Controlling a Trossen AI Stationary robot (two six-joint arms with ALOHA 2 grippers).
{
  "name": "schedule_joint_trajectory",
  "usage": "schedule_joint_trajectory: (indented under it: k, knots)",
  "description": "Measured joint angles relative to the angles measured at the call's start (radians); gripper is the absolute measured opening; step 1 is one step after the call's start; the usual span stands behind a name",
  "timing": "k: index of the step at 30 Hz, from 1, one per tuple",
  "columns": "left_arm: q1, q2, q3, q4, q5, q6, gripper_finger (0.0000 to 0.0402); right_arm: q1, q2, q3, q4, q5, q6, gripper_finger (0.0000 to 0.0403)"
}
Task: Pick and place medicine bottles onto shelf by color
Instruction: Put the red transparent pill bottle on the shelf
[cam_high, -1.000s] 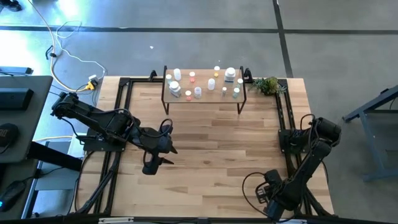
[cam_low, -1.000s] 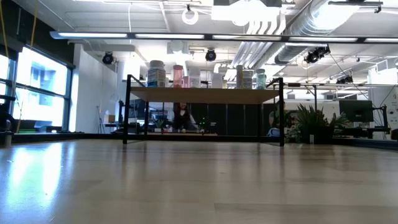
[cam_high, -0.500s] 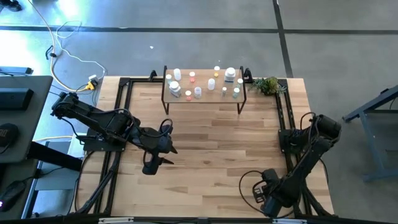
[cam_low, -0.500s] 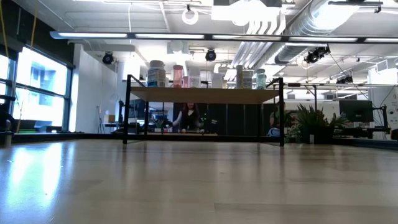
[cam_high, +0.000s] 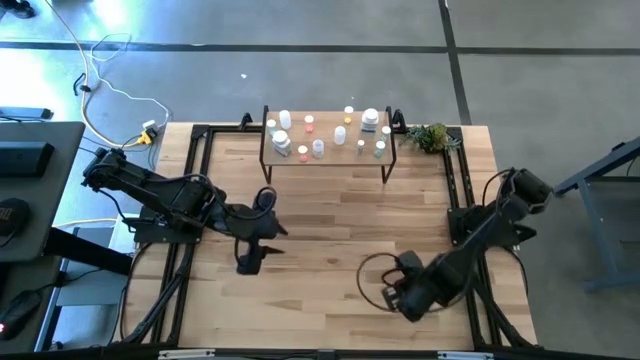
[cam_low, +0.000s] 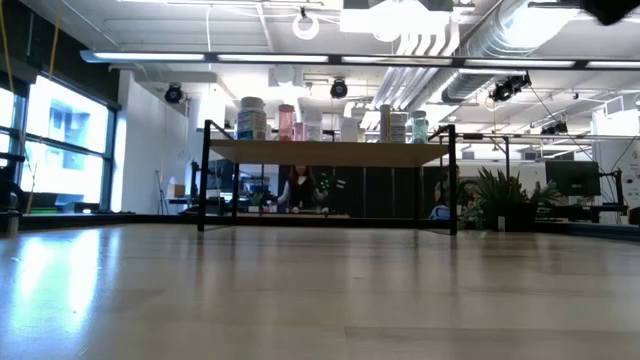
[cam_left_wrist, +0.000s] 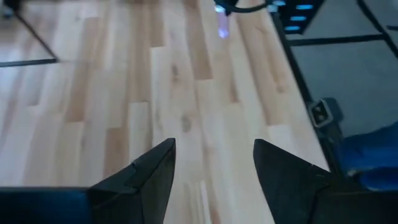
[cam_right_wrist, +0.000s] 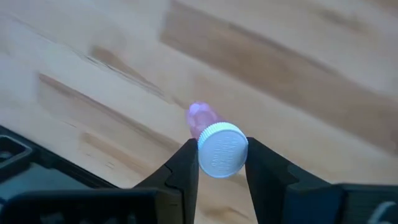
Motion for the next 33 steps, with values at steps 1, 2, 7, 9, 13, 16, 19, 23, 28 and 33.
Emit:
schedule_joint_trajectory:
  k: [1,2,7,9,13,16,19,23,28,33]
  knots:
    - [0.005,0.000,0.000,0.000,-0.017,-0.003,0.0211,-0.023,-0.009,0.000,0.004,0.006,-0.039,0.0094]
    - [0.011,0.000,0.000,-0.001,-0.032,-0.003,0.0217,-0.045,-0.019,0.000,0.008,0.010,-0.079,0.0094]
    - [0.068,0.009,-0.001,-0.005,-0.099,-0.066,0.0243,-0.172,-0.082,0.000,0.023,0.017,-0.297,0.0094]
    - [0.098,0.020,0.000,0.006,-0.098,-0.072,0.0247,-0.226,-0.115,0.000,0.031,0.017,-0.380,0.0094]
    - [0.141,0.055,-0.001,0.004,-0.089,-0.066,0.0248,-0.326,-0.183,0.000,0.052,0.014,-0.537,0.0094]
    - [0.171,0.088,-0.001,0.004,-0.072,-0.040,0.0248,-0.396,-0.235,0.000,0.073,0.013,-0.647,0.0094]
    - [0.197,0.117,-0.001,0.008,-0.043,-0.029,0.0248,-0.467,-0.279,0.000,0.106,0.012,-0.762,0.0094]
    - [0.231,0.140,-0.001,0.074,-0.033,-0.028,0.0248,-0.564,-0.329,0.000,0.169,-0.004,-0.909,0.0094]
    - [0.273,0.153,0.000,0.189,-0.017,-0.004,0.0248,-0.681,-0.371,0.000,0.254,-0.068,-1.075,0.0094]
    - [0.322,0.154,0.000,0.245,-0.014,0.016,0.0248,-0.797,-0.383,0.043,0.265,-0.141,-1.223,0.0094]
